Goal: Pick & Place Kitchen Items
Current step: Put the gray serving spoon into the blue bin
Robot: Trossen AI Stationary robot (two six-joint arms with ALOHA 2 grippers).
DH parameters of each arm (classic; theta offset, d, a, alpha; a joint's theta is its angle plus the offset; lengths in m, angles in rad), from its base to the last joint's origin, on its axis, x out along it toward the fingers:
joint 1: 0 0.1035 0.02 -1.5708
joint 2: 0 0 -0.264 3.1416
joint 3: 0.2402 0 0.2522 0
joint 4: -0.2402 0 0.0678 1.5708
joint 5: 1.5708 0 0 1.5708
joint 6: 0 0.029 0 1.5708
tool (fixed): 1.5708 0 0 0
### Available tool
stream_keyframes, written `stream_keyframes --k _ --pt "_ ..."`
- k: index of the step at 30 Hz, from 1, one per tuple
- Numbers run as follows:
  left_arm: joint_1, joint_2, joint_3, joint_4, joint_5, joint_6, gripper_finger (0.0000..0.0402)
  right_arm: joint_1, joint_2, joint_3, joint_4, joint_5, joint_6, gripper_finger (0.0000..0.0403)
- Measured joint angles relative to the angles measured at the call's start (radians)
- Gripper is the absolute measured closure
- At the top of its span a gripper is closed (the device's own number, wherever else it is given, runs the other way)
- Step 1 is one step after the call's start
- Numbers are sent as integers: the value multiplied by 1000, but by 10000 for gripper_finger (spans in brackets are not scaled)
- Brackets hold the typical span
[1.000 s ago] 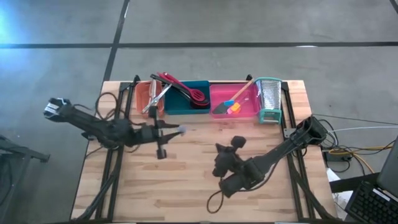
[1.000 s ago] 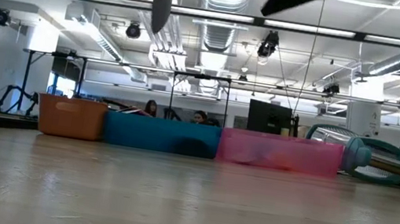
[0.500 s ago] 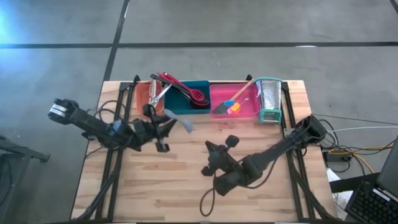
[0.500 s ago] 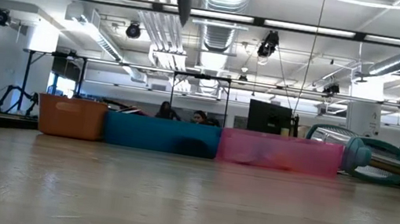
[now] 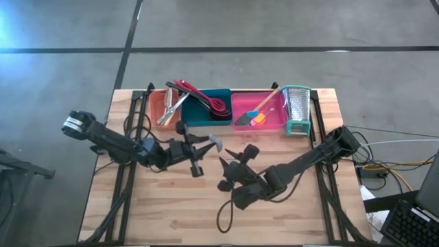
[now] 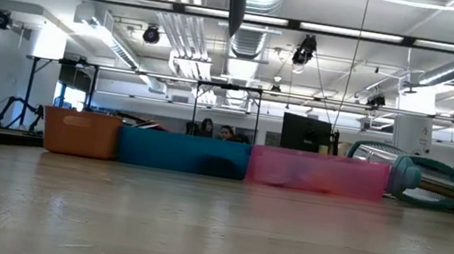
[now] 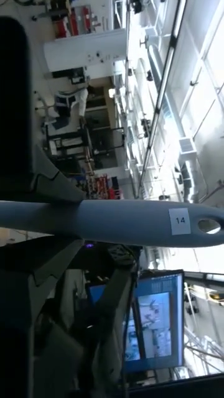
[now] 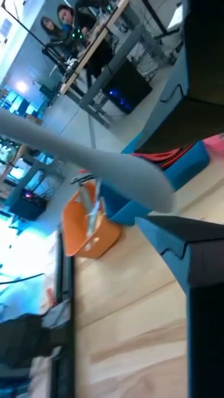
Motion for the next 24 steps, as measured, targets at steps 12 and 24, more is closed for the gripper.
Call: stream_keyframes --k 12,24 --pt "2 10 1 -14 50 -55 331 -19 0 11 133 111 -89 226" --pt "7 11 1 -13 52 -60 331 -82 2 10 233 64 -161 252"
